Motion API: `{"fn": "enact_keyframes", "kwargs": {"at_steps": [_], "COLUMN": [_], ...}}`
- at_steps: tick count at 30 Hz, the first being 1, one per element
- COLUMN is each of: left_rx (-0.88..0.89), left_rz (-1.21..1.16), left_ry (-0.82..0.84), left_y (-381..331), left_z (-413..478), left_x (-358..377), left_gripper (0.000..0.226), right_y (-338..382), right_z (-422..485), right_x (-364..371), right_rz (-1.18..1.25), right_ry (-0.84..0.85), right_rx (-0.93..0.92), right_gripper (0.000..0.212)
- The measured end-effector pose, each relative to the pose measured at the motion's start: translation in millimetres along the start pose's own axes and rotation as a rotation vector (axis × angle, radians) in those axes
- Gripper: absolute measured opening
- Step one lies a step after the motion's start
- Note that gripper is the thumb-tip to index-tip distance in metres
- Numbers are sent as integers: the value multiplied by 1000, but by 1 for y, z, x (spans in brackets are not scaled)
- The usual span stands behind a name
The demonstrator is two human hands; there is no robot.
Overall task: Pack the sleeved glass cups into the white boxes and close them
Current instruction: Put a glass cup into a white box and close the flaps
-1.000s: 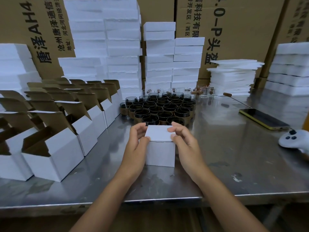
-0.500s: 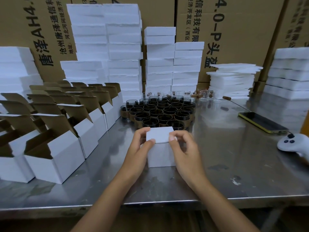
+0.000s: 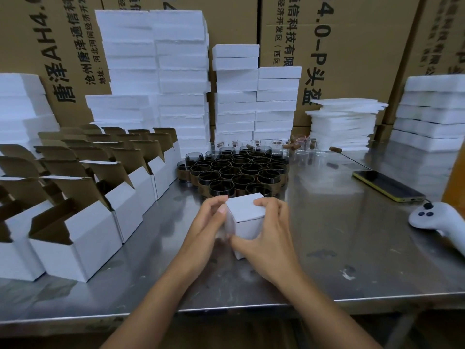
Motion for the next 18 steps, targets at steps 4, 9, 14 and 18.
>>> {"fn": "enact_keyframes", "kwargs": {"at_steps": [4, 9, 14, 18], "left_rx": [-42, -33, -61, -71], "left_rz": [66, 182, 231, 237], "left_ry": [-35, -149, -66, 3], "left_y": [6, 15, 28, 31], "left_z": [1, 12, 27, 44], "left_x": [1, 2, 2, -2], "left_gripper": [37, 15, 17, 21], "right_y": [-27, -78, -119, -151], "right_z": [4, 30, 77, 122], "right_x": [-24, -70, -92, -91], "right_rz": [-108, -312, -508, -580], "right_ry": [-25, -39, -92, -113], "right_rx": [27, 161, 269, 326], "right_gripper": [64, 64, 68, 71]}}
Point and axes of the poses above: each hand's wrist, its own z-axis towards the middle knuckle, its own x-axis out of the palm, y = z × x, the point moved 2 cm from there along z, towards the middle knuckle, and after that the axes turned 7 degrees about -z, right-handed, at the moved point
